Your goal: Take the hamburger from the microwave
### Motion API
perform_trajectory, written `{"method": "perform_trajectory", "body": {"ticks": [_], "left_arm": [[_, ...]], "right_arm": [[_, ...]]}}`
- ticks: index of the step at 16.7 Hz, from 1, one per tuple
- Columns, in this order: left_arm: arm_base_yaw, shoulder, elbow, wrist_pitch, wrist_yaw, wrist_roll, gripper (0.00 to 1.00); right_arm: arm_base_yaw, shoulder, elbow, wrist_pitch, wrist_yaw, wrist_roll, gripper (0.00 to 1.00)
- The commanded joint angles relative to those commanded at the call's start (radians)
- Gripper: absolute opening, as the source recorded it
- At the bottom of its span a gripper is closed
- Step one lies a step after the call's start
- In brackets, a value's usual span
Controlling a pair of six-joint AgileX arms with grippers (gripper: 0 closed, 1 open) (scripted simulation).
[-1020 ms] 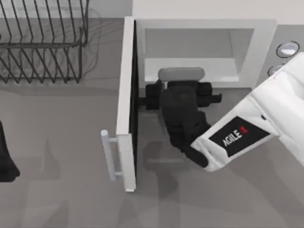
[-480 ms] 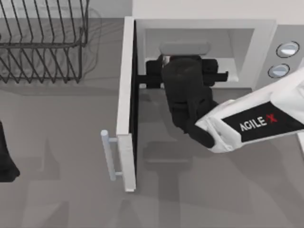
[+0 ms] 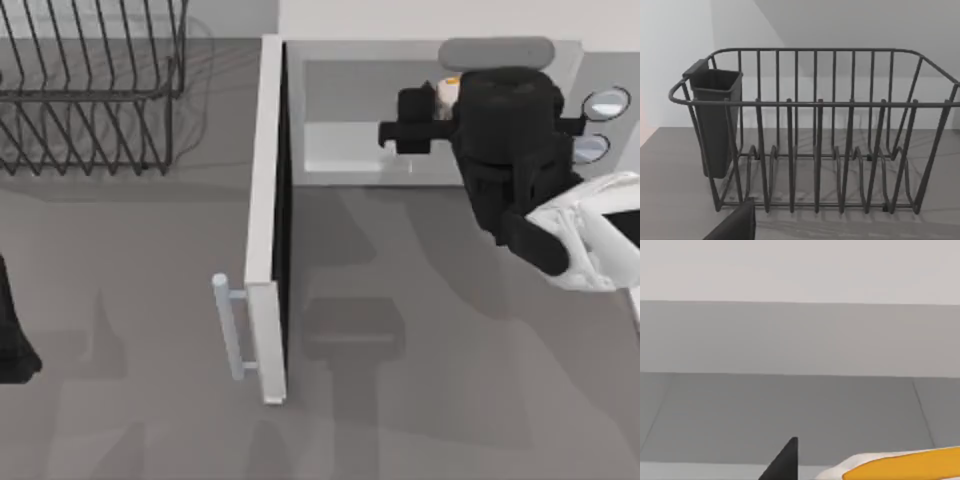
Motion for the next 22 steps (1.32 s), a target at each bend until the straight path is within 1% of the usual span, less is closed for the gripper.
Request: {"method": "perform_trajectory", "body": {"ticks": [4, 7, 13, 15, 17, 22], "left_arm": [[0.000, 0.000, 0.000, 0.000, 0.000, 0.000, 1.00], [0.000, 0.000, 0.000, 0.000, 0.000, 0.000, 1.00], [0.000, 0.000, 0.000, 0.000, 0.000, 0.000, 1.00], [0.000, 0.000, 0.000, 0.000, 0.000, 0.000, 1.00], [0.000, 0.000, 0.000, 0.000, 0.000, 0.000, 1.00], [0.000, 0.000, 0.000, 0.000, 0.000, 0.000, 1.00]], "right_arm": [[-0.124, -0.262, -0.147, -0.123, -0.117, -0.019, 0.00], [-0.186, -0.363, -0.219, -0.184, -0.175, -0.029, 0.00], [-0.191, -0.371, -0.228, -0.189, -0.182, -0.028, 0.00], [-0.190, -0.335, -0.237, -0.154, -0.180, -0.027, 0.00], [-0.189, -0.264, -0.255, -0.075, -0.178, -0.027, 0.00], [-0.190, -0.030, -0.329, 0.262, -0.174, -0.027, 0.00]]}}
